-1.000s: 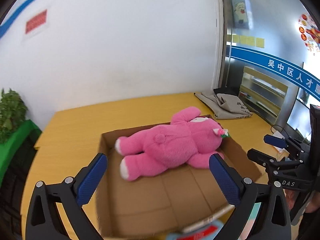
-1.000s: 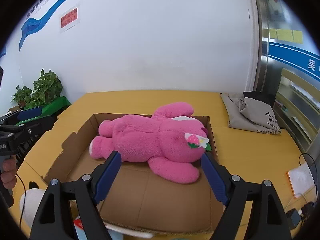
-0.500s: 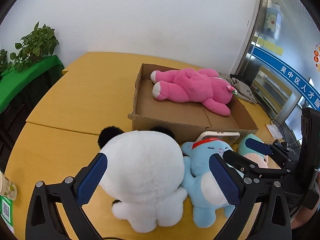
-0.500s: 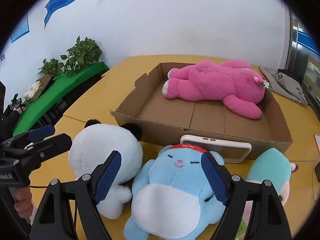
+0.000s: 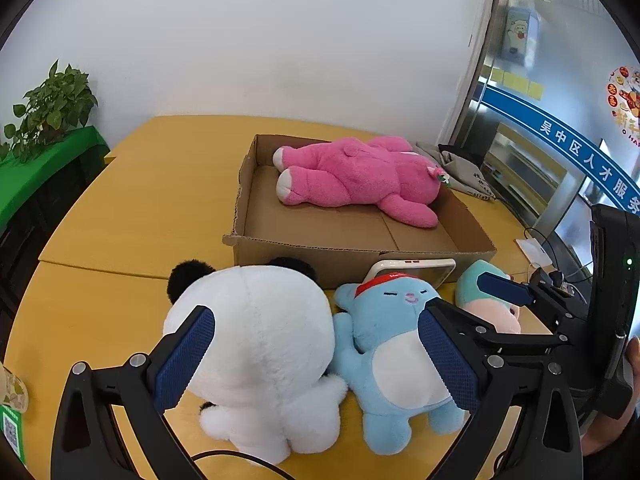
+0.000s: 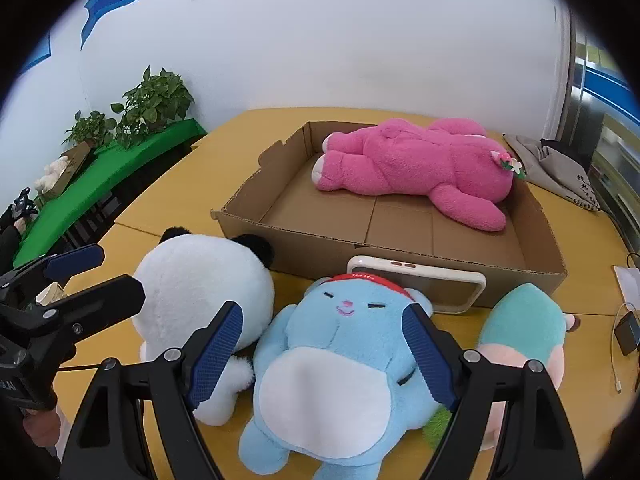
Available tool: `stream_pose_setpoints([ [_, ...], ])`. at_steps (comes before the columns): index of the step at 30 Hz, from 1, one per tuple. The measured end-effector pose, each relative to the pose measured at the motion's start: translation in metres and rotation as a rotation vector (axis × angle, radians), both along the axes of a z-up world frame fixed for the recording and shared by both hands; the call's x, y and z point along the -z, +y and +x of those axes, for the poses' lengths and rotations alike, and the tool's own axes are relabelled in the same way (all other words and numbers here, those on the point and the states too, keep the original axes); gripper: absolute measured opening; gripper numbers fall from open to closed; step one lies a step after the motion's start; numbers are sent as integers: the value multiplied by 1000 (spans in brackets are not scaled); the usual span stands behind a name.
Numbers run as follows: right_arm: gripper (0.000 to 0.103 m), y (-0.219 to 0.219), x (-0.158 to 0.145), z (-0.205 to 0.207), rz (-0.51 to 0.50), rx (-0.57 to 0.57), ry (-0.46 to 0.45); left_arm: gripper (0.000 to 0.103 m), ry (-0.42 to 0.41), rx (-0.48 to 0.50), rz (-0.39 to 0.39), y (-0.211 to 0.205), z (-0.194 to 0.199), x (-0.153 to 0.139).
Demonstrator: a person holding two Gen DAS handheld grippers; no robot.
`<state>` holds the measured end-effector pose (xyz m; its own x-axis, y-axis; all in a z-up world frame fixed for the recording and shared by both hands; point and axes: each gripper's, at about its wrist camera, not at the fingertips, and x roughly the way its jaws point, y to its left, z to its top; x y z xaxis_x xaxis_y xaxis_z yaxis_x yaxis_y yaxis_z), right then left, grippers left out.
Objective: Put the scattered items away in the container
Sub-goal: 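Withdraw both grippers and move them over the plush toys beside the box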
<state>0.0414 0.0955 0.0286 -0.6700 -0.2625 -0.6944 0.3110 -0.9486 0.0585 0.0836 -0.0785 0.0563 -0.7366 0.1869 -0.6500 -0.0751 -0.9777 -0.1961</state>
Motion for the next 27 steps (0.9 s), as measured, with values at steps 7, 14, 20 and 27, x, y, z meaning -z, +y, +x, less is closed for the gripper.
stream_pose_setpoints([
  [7, 82, 17, -12, -3, 10, 57, 45, 103, 23, 20, -13, 13, -5, -9],
  [14, 82, 30, -14, -6, 15, 100, 55, 103, 22, 38, -17, 24, -9, -11],
  [20, 82, 33, -12, -8, 21, 111, 52, 103, 18, 51, -22, 30, -11, -10],
  [27, 82, 31, -11, -9, 31, 107, 48, 103, 19, 60, -16, 29, -12, -9],
])
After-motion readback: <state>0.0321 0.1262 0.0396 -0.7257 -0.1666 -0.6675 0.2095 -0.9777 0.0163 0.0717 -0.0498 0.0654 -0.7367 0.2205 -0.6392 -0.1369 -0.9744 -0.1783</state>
